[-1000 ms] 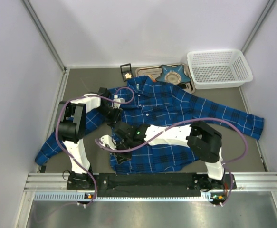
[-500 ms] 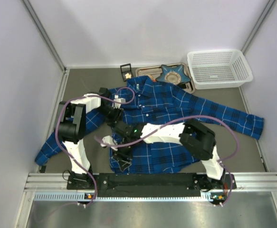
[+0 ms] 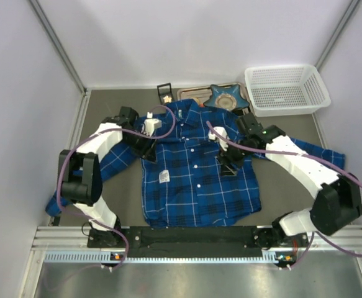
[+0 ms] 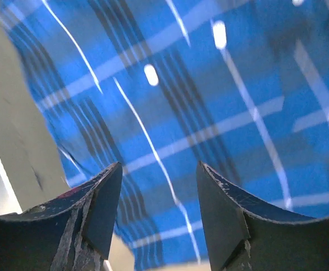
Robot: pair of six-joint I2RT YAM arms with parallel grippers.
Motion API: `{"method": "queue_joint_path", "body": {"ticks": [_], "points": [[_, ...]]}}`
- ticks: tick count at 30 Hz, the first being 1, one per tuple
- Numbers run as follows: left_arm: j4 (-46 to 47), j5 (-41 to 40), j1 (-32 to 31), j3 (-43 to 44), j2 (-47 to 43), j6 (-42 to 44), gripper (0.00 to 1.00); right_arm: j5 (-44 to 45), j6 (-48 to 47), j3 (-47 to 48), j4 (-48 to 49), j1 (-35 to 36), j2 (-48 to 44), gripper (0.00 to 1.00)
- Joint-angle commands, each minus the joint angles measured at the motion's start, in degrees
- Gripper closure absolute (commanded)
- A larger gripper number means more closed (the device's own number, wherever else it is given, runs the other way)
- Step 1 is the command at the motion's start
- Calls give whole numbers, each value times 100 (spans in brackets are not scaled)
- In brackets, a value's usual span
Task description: Pin the brooch onto the clothing
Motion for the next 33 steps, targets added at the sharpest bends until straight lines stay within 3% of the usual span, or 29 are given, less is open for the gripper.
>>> {"method": "queue_joint_path", "body": {"ticks": [1,6,11,14,18,22,25,30,33], "points": [[-446,672,38,-494,-888,1152,45,1062,-966,-849,-1027,-764,138,45],[-1255,1289,-6,-1364,-2286,3831,41,915,-1283,-1079,-1738,-1484,-362,40],[-2670,606,-1015,-1787,-2947,5520,42,563,-3197,-2009,-2249,-1520,-2092,35],[-2688,378,-1482,-2060,-3088,5775,42,615,-4533,-2756,-2215,-1459,-2909,34],[-2619,166,-2106,-2394,-3184,6076,41,791,-5615,-3302,-2232,-1424,-3070,33],[-2092,-63,-3055,-2701,-3194,5699,39,782,-6537,-3627,-2250,-1406,-3044,27],[-1714,-317,-3661,-2842,-3027,5356,38,844,-6942,-3821,-2197,-1345,-2983,27],[-1055,-792,-4303,-3193,-3018,4838,37,984,-6796,-4050,-1732,-1073,-2956,28],[-896,-1029,-4479,-3404,-2983,4829,37,1142,-6699,-4234,-1538,-880,-2904,37]]}}
